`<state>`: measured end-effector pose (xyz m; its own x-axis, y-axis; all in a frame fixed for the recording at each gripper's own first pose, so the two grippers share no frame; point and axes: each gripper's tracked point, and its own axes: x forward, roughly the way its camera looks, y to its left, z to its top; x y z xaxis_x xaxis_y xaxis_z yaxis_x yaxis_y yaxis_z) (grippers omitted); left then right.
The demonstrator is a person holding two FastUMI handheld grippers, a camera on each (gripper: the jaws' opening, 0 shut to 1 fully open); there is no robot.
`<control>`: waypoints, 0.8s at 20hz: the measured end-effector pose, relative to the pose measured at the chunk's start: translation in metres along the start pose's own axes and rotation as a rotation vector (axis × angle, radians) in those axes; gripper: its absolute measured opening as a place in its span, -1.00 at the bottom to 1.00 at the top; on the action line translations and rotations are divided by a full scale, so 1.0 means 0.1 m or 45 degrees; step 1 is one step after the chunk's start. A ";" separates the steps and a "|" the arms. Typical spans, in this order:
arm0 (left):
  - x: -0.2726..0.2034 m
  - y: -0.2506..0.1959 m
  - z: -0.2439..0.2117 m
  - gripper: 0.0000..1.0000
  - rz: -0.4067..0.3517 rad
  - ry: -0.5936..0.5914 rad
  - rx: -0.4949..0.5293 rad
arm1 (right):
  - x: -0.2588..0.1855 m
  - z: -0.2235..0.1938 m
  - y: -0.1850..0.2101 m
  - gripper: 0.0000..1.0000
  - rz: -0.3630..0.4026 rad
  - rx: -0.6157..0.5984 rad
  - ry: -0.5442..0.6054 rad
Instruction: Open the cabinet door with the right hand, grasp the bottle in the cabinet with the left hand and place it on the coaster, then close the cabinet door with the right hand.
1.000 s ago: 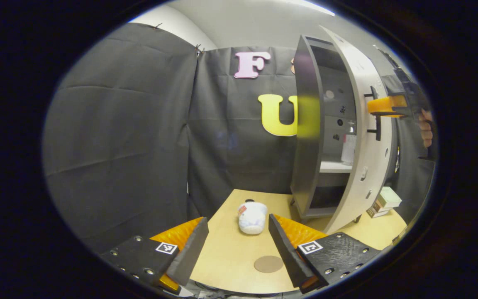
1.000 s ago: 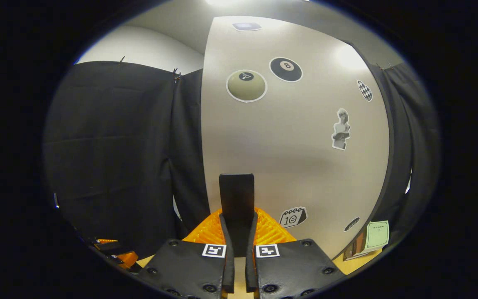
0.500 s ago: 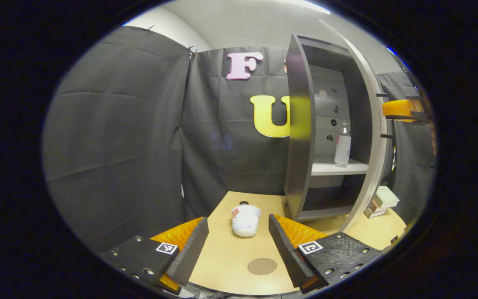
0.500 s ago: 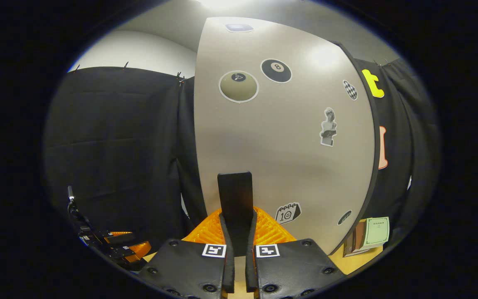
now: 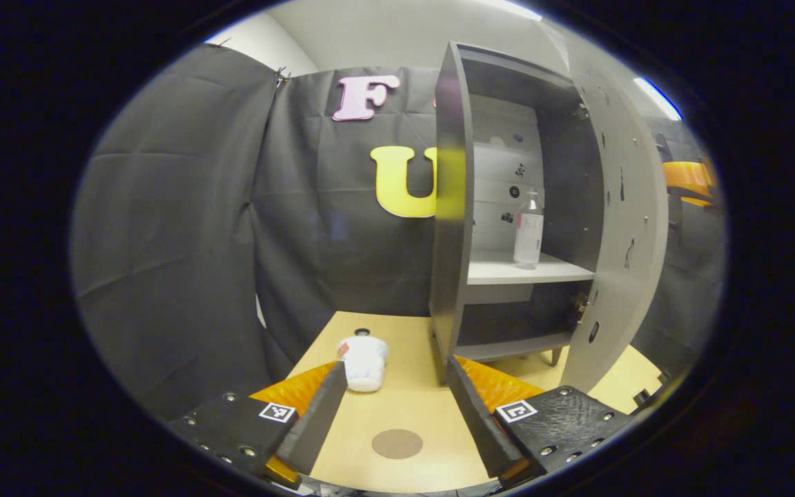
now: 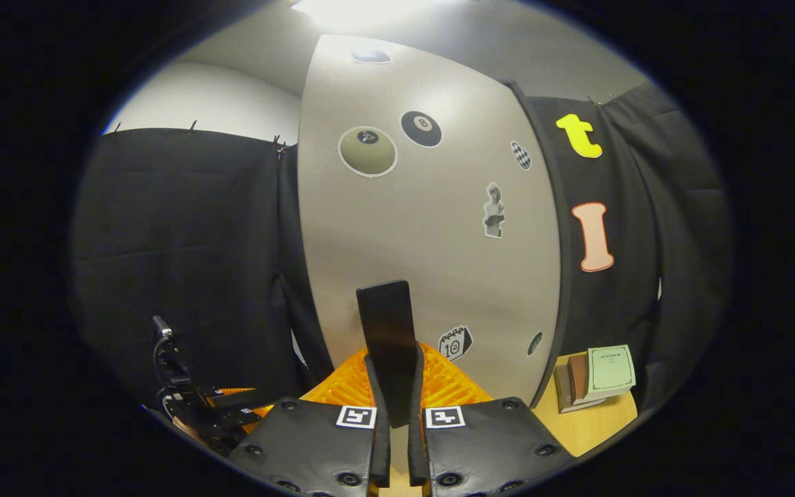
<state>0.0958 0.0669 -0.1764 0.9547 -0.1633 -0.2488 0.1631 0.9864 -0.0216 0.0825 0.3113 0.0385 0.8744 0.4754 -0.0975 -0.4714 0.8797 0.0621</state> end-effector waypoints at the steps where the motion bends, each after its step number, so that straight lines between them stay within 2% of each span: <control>1: 0.04 -0.06 0.05 0.76 -0.013 -0.014 -0.002 | -0.02 0.00 -0.03 -0.76 -0.016 0.012 0.000; 5: 0.16 -0.29 0.02 0.76 -0.072 -0.014 0.009 | -0.14 0.01 -0.14 -0.77 -0.080 0.057 0.000; 6: 0.19 -0.35 0.00 0.76 -0.087 -0.011 0.008 | -0.15 0.01 -0.18 -0.84 -0.095 0.069 0.002; 9: 0.29 -0.50 -0.04 0.76 -0.130 0.000 0.001 | -0.25 0.01 -0.25 -0.77 -0.156 0.089 -0.006; 11: 0.34 -0.59 -0.06 0.82 -0.155 0.003 -0.003 | -0.36 0.03 -0.31 -0.85 -0.209 0.087 -0.009; 13: 0.39 -0.66 -0.06 0.80 -0.178 0.002 -0.002 | -0.49 0.04 -0.36 -0.78 -0.259 0.078 -0.011; 16: 0.48 -0.77 -0.06 0.76 -0.211 0.002 -0.002 | -0.69 0.07 -0.48 -0.78 -0.310 0.092 -0.025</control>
<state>0.1272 -0.0169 -0.1929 0.9143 -0.3240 -0.2430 0.3183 0.9459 -0.0637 0.0457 0.2368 0.0492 0.9635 0.2487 -0.0989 -0.2378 0.9650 0.1103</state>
